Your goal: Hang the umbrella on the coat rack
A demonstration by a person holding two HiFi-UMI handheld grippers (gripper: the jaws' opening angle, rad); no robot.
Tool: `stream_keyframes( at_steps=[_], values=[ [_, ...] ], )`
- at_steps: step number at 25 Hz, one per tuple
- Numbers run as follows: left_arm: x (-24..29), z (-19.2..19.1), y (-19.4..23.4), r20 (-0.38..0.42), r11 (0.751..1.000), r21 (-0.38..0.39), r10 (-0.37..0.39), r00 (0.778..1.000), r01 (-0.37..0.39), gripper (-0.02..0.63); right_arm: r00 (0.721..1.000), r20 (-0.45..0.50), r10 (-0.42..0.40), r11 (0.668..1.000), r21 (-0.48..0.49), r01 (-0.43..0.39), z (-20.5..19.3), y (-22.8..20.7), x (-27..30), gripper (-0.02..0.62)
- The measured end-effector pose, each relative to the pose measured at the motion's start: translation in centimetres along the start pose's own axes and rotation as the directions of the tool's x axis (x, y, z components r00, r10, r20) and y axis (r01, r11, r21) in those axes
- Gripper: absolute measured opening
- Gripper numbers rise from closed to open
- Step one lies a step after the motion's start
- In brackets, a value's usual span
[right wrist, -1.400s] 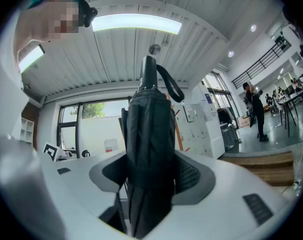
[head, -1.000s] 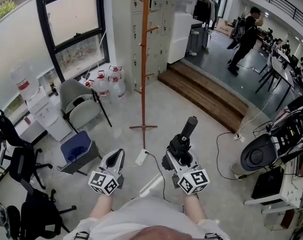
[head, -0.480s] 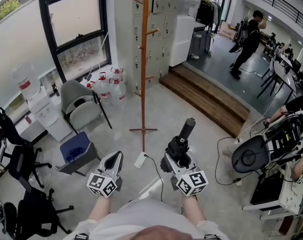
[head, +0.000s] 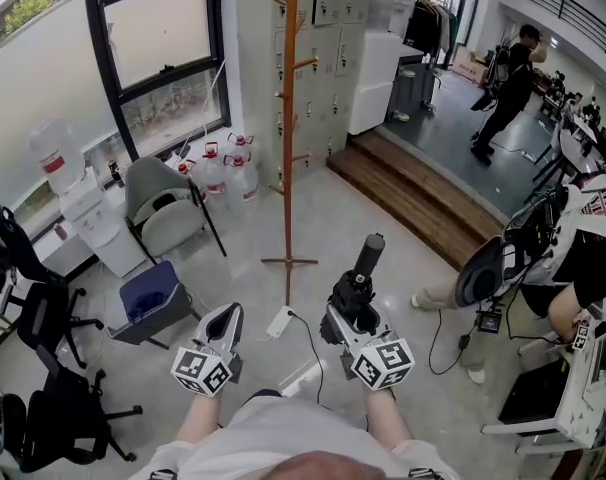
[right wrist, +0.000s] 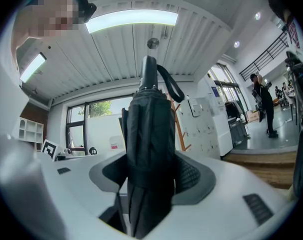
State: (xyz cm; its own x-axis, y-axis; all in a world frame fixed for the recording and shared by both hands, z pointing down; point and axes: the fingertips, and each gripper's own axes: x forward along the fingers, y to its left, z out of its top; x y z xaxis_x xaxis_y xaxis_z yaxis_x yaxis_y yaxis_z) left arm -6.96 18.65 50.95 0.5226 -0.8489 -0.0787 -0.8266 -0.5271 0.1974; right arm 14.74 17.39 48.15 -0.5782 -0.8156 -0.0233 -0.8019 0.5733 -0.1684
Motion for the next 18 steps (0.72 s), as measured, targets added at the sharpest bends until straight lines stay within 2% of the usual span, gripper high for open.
stream_keyframes(
  at_steps=[9, 14, 18],
  values=[
    [5.9, -0.7, 4.2, -0.003, 1.0, -0.007, -0.023, 1.0, 0.023, 0.009, 1.0, -0.008, 0.0, 1.0, -0.013, 0.0, -0.2, -3.3, 5.8, 0.258],
    [11.6, -0.9, 10.3, -0.002, 0.998, -0.012, -0.067, 0.998, 0.067, 0.009, 1.0, 0.001, -0.026, 0.999, -0.021, 0.026, -0.7, -5.7, 12.9, 0.256],
    [17.2, 0.3, 15.3, -0.003, 0.992, -0.004, -0.123, 0.992, 0.123, 0.009, 0.998, 0.016, -0.062, 0.998, -0.018, 0.063, -0.3, -8.1, 19.3, 0.257]
  ],
)
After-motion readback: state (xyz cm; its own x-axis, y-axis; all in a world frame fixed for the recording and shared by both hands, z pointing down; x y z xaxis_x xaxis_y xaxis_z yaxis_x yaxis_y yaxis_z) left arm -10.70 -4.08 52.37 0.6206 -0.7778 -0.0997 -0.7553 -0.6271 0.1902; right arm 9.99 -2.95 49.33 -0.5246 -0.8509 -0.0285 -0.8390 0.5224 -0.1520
